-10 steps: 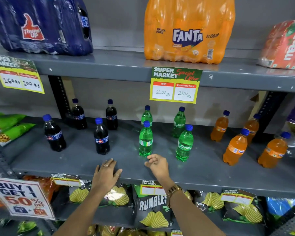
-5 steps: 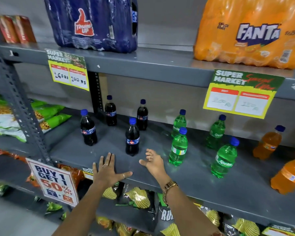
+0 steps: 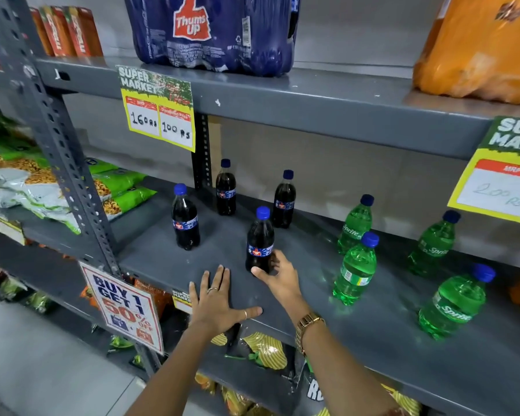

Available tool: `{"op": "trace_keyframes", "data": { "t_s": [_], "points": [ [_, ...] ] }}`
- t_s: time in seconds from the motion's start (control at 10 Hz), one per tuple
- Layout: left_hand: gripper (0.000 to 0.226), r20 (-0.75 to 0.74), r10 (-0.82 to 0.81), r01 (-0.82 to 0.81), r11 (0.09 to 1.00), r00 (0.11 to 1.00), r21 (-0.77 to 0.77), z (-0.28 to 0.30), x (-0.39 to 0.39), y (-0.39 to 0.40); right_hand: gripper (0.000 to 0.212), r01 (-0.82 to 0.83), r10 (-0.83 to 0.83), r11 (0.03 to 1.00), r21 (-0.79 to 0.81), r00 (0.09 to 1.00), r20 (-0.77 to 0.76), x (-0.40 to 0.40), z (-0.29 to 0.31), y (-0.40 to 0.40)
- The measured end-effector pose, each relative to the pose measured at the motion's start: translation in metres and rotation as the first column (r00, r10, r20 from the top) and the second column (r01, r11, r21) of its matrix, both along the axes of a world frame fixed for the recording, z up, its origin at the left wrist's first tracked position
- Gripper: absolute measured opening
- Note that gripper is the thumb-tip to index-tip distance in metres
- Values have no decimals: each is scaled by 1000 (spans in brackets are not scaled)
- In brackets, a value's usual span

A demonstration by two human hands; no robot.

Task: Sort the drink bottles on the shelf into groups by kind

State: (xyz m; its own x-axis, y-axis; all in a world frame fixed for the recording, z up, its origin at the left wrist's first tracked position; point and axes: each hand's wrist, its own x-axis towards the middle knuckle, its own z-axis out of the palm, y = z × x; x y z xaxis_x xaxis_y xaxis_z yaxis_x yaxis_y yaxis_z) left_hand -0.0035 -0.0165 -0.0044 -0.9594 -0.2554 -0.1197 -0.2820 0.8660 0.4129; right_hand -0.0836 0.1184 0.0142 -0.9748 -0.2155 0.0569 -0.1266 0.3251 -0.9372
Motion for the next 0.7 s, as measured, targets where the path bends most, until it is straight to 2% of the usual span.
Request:
{"op": "trace_keyframes", "data": {
  "t_s": [0.2,0.3,0.4,0.5,0.6,0.7],
  "points": [
    [160,-12,-16,16,1000,1000,-13,0,1,1,47,35,-35,998,49,999,5,2,-5,-7],
    [160,-11,-16,16,1000,1000,-3,1,1,0,49,37,-38,999,18,998,48,2,-3,-7],
    [160,19,-19,19,1000,1000,-12,4,1,0,66,55,-39,995,-87,984,173,4,5,0],
    [154,42,-20,20,1000,999,-6,7,2,2,70,65,-39,993,-102,971,237,5,5,6],
    [124,86,-13,16,999,996,-29,12,5,4,57,86,-78,996,-36,979,188,17,14,15],
    [119,88,-7,14,996,996,-85,17,6,5,42,181,-183,983,34,981,68,30,25,23]
  ]
}}
